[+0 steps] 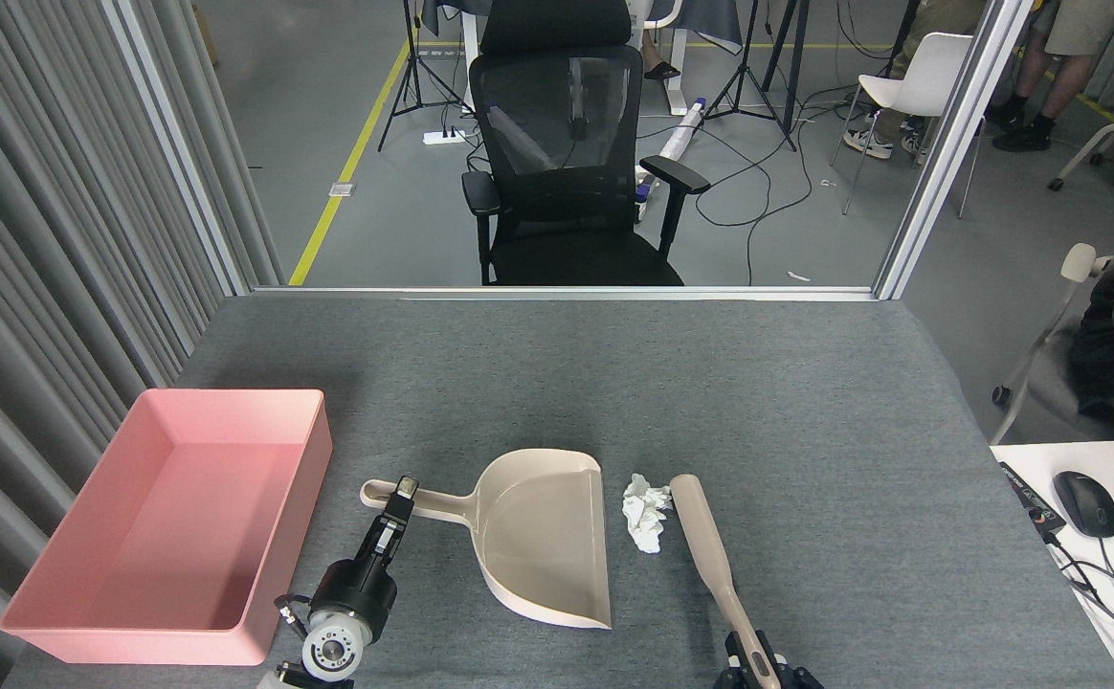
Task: Sweep and dump garbage into bin
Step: 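Sweep the white tissue into the dustpan with the brush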
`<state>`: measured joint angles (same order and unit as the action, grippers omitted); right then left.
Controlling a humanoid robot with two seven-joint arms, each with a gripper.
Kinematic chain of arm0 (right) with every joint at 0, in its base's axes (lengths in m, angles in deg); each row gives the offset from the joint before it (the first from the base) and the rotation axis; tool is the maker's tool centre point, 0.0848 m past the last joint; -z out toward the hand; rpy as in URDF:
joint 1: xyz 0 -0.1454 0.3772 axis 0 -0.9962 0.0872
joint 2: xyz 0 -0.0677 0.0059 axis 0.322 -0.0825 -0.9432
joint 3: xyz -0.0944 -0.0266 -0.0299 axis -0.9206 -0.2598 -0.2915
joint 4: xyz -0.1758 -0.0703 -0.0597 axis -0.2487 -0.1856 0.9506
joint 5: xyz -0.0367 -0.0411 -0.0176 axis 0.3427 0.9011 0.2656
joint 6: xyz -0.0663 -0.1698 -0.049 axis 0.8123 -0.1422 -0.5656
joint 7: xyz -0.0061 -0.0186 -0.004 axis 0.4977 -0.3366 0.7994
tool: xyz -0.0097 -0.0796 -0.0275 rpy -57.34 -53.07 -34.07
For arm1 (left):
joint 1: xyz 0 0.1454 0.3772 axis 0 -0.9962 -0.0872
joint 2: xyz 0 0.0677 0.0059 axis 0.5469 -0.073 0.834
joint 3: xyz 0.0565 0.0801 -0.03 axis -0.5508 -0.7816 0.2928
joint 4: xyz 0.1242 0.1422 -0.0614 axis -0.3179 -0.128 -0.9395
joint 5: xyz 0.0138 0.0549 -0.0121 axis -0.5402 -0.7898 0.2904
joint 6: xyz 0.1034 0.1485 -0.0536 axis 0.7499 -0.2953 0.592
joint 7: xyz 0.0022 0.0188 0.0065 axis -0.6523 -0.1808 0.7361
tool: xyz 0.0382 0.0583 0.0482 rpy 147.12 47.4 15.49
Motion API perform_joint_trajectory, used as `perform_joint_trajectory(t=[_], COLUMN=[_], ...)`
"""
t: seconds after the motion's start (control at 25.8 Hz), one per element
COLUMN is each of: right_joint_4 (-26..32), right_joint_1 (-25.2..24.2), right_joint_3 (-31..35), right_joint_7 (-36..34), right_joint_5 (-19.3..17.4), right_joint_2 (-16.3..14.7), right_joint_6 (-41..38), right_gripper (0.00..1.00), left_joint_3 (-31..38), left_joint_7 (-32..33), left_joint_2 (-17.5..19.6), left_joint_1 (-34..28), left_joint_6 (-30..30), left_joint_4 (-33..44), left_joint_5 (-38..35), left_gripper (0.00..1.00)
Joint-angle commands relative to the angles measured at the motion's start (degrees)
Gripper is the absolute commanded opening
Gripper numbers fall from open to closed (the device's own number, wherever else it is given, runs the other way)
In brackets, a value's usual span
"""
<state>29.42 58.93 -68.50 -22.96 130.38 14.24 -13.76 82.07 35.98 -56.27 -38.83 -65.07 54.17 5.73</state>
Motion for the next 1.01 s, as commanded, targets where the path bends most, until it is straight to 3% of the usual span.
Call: perform_joint_trajectory(t=[0.0,0.31,0.5,0.7,0.81,0.97], right_joint_4=[-0.3,-0.3,5.8,8.4,8.1,6.9], right_joint_1=[0.5,3.6,2.9,0.9,0.2,-1.4], right_joint_3=[-4.3,-24.0,-24.2,-17.5,-8.3,2.9], right_joint_7=[-0.4,-1.6,-1.6,-1.7,-1.8,-1.7], right_joint_5=[0.0,-0.3,-4.1,-5.3,-5.7,-6.9], right_joint_2=[1.6,2.4,1.8,0.3,-0.2,-0.7], right_joint_6=[2.2,14.5,15.0,13.2,7.5,-0.9], right_gripper=[0.07,0.08,0.08,0.09,0.09,0.1], left_joint_3=[-0.1,0.0,0.3,0.8,0.5,0.7], left_joint_7=[0.3,0.4,0.6,0.6,0.6,0.6], left_joint_2=[0.0,0.0,0.0,0.0,-0.1,-0.1], left_joint_1=[0.0,-0.6,-0.8,-0.8,-0.8,-0.7], left_joint_6=[0.1,0.1,0.1,0.1,0.2,0.1], left_joint_4=[0.2,1.3,1.3,1.3,1.4,2.2], left_joint_5=[-0.1,0.0,0.3,2.7,8.1,9.1], left_gripper=[0.14,0.14,0.14,0.14,0.13,0.11])
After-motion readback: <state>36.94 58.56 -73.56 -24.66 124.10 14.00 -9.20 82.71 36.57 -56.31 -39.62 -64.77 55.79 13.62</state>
